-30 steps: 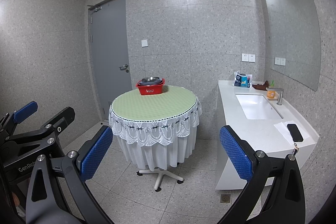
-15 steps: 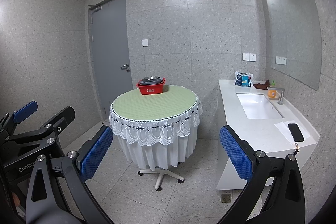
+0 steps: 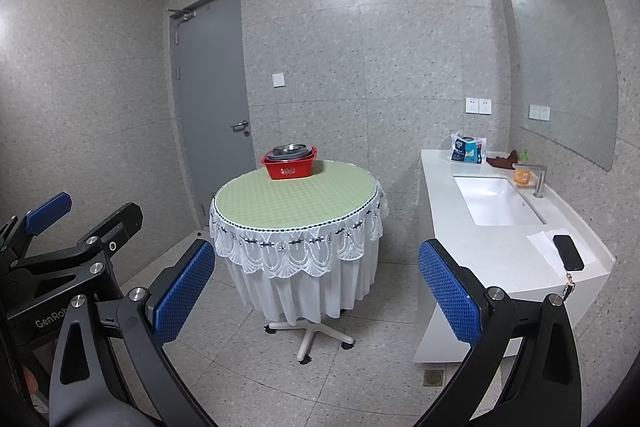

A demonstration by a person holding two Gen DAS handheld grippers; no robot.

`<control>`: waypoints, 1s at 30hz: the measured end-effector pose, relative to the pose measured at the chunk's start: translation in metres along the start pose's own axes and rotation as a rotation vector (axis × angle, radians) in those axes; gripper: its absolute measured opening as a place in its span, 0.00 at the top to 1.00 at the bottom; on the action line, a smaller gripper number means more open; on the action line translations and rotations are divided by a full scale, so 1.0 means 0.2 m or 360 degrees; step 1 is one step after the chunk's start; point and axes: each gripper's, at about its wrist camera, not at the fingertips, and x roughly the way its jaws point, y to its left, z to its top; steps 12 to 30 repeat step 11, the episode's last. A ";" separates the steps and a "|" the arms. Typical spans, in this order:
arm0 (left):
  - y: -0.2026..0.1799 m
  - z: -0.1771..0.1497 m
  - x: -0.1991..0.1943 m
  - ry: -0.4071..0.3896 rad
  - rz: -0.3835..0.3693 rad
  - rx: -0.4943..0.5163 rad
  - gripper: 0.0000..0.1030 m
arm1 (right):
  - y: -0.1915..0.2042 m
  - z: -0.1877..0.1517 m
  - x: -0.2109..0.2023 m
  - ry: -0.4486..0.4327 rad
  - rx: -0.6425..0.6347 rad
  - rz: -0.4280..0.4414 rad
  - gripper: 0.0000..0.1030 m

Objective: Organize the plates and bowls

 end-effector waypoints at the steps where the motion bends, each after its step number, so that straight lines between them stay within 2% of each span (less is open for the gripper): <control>1: 0.00 0.00 0.01 0.0001 0.0002 0.0002 0.01 | -0.01 0.00 0.01 0.0001 0.0001 0.0003 0.00; 11: -0.08 0.08 0.09 0.0035 0.0030 0.0034 0.01 | -0.12 0.07 0.10 0.0040 0.0026 0.0023 0.00; 30: -0.08 0.08 0.09 0.0035 0.0030 0.0034 0.01 | -0.12 0.07 0.10 0.0040 0.0026 0.0023 0.00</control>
